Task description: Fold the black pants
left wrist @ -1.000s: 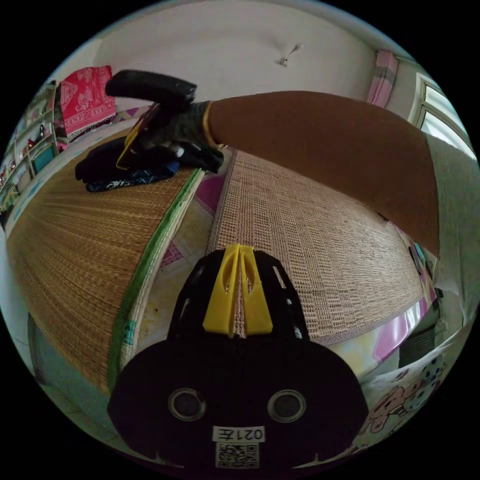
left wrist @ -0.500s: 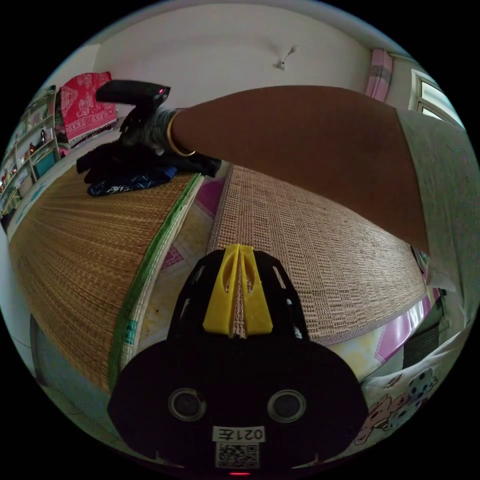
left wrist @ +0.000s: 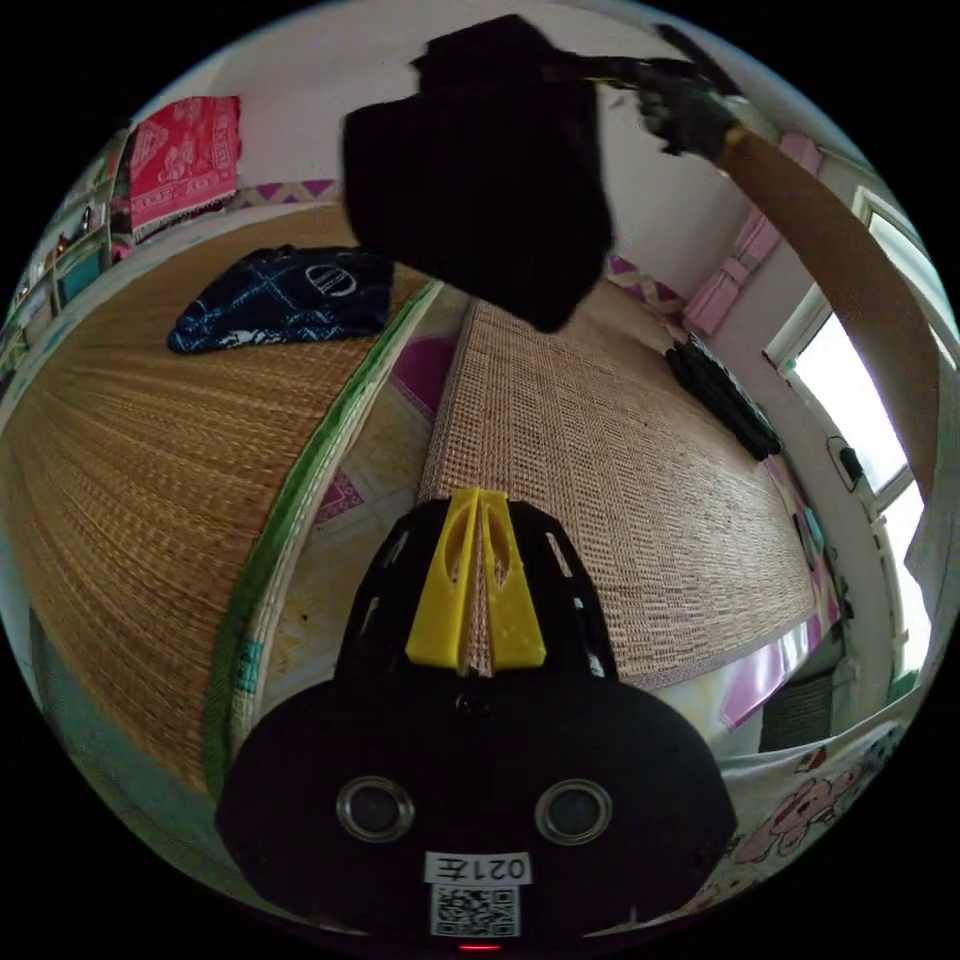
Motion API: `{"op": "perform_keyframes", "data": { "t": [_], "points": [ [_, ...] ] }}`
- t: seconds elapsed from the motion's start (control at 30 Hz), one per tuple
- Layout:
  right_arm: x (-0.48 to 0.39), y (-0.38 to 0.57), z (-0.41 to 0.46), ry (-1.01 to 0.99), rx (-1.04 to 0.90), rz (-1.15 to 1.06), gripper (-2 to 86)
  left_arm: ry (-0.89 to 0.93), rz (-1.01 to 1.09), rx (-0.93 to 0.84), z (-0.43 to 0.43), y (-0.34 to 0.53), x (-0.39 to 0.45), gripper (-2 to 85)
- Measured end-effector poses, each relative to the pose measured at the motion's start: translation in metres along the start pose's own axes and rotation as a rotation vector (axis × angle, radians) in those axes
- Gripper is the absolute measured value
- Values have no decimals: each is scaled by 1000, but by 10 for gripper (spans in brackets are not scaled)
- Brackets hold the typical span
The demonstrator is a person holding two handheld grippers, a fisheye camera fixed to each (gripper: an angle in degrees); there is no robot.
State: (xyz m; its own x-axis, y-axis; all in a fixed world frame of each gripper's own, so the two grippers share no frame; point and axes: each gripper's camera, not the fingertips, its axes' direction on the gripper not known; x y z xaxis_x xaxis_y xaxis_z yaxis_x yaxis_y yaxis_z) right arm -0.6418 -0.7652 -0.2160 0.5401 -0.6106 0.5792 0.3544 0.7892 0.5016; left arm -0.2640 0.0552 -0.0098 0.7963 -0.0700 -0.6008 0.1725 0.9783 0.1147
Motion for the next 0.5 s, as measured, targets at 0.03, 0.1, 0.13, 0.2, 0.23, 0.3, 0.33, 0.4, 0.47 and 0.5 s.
{"op": "perform_keyframes", "data": {
  "t": [0.03,0.1,0.13,0.2,0.23,0.3,0.33,0.4,0.47,0.5],
  "points": [
    [-2,12,-22,42,-33,-21,50,27,-17,-16,0,1,-6,-10],
    [-13,30,-50,117,-101,-77,50,51,-32,-27,-1,2,-11,-10],
    [-25,46,-65,167,-151,-123,49,64,-12,-28,-3,4,-10,-10],
    [-44,72,-83,214,-221,-176,49,114,15,-25,-7,7,-4,-10],
    [-58,91,-91,214,-267,-190,50,163,40,-23,-10,9,4,-10],
    [-83,123,-93,193,-351,-229,51,204,81,-25,-16,13,19,-10],
    [-104,151,-88,186,-410,-264,51,224,114,-30,-19,16,31,-10],
    [-138,197,-70,148,-557,-334,55,250,154,-33,-25,23,46,-10],
    [-162,243,-53,92,-677,-336,68,276,188,-48,-31,34,60,-10],
    [-171,267,-54,47,-686,-317,87,277,193,-49,-33,37,62,-10]
  ]
}}
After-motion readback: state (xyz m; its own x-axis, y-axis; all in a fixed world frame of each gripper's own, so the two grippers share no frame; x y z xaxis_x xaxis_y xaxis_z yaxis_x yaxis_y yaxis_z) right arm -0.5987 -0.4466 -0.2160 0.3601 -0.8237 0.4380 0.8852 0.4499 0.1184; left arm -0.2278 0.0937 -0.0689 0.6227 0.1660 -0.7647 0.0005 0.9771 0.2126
